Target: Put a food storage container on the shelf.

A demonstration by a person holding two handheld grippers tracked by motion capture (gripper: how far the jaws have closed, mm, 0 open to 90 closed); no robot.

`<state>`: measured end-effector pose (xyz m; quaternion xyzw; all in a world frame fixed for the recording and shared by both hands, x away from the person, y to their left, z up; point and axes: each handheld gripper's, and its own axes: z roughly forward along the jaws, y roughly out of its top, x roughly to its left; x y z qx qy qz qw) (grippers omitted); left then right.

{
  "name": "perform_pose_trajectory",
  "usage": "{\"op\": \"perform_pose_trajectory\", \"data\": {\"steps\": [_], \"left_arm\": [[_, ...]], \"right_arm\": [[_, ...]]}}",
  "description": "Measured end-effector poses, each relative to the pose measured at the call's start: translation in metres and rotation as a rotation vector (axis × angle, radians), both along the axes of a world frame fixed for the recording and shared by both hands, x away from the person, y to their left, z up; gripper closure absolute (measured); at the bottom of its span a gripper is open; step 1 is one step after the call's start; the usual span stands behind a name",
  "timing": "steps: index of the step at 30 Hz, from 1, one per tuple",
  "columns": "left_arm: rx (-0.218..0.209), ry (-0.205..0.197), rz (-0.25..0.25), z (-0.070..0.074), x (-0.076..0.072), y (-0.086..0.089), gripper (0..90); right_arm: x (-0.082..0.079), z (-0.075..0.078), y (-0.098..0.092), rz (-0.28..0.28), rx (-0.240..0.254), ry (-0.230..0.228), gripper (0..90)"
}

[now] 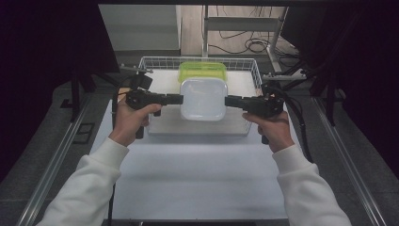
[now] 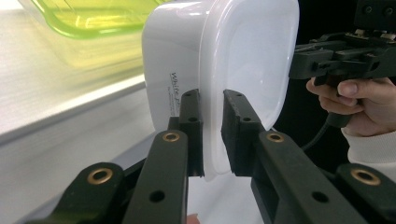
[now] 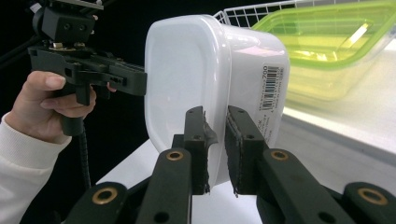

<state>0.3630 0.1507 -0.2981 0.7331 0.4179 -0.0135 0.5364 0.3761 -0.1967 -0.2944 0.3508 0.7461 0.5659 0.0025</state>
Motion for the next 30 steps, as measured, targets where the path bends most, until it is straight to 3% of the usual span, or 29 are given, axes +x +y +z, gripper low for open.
{"op": "perform_pose_trajectory", "data": {"steps": [11, 16, 30], "left_arm": [[-0.013, -0.015, 0.01, 0.012, 0.017, 0.005, 79.2], [-0.014, -0.01, 0.018, 0.013, 0.025, 0.007, 79.1], [-0.004, -0.002, 0.03, 0.013, 0.042, 0.008, 78.9]], "right_arm": [[0.021, 0.007, 0.004, -0.001, 0.006, 0.004, 77.9], [0.03, 0.008, 0.006, -0.003, 0.031, 0.012, 78.2], [0.046, 0.011, 0.009, -0.014, 0.029, 0.029, 78.6]]}}
